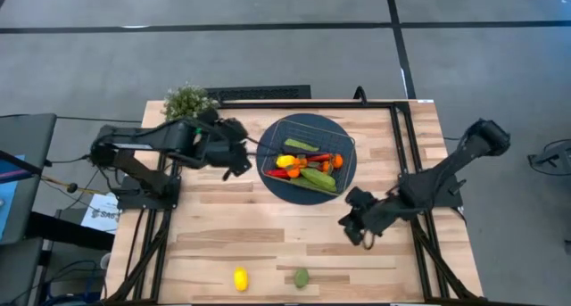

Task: Build produce basket
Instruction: Put the lemon into the wire basket

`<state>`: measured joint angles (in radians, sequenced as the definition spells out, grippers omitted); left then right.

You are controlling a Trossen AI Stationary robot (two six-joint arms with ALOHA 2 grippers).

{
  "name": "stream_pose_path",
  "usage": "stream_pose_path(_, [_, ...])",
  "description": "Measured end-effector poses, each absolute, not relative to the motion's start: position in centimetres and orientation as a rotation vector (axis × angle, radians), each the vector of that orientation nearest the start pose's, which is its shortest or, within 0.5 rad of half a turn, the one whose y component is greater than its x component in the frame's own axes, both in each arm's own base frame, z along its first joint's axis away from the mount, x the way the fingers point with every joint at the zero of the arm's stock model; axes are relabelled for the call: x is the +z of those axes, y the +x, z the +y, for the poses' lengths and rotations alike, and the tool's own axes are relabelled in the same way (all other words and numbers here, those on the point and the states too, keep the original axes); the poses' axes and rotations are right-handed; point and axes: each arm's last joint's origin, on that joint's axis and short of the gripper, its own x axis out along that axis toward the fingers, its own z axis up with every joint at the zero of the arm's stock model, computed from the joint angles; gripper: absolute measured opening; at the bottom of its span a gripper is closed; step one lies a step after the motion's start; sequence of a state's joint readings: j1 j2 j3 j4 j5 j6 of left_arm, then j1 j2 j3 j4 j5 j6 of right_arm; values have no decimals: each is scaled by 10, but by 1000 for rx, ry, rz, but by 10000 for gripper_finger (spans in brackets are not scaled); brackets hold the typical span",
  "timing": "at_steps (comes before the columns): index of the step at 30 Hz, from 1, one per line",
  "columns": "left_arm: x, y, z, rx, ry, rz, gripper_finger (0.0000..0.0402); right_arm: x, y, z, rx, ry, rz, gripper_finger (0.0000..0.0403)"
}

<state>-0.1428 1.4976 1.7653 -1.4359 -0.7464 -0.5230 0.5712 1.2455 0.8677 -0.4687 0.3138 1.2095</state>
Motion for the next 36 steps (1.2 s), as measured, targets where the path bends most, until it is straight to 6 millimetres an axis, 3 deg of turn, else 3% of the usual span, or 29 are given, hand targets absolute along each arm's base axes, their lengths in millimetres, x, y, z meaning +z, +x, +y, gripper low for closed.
stream_pose_path(7, [413,243,-24,851,49,824,206,208,240,123,-408,751,866,2])
stream_pose_path(13, [413,243,-24,848,58,829,206,195,255,104,-503,734,878,1])
stream_pose_path(29, [412,243,-24,839,53,837,206,213,249,50,-570,577,908,1])
stream_pose_path(32, [412,243,-25,830,45,843,206,221,248,47,-541,601,874,1])
stream_pose_path(36, [412,243,-26,817,42,852,206,238,245,60,-385,673,822,0])
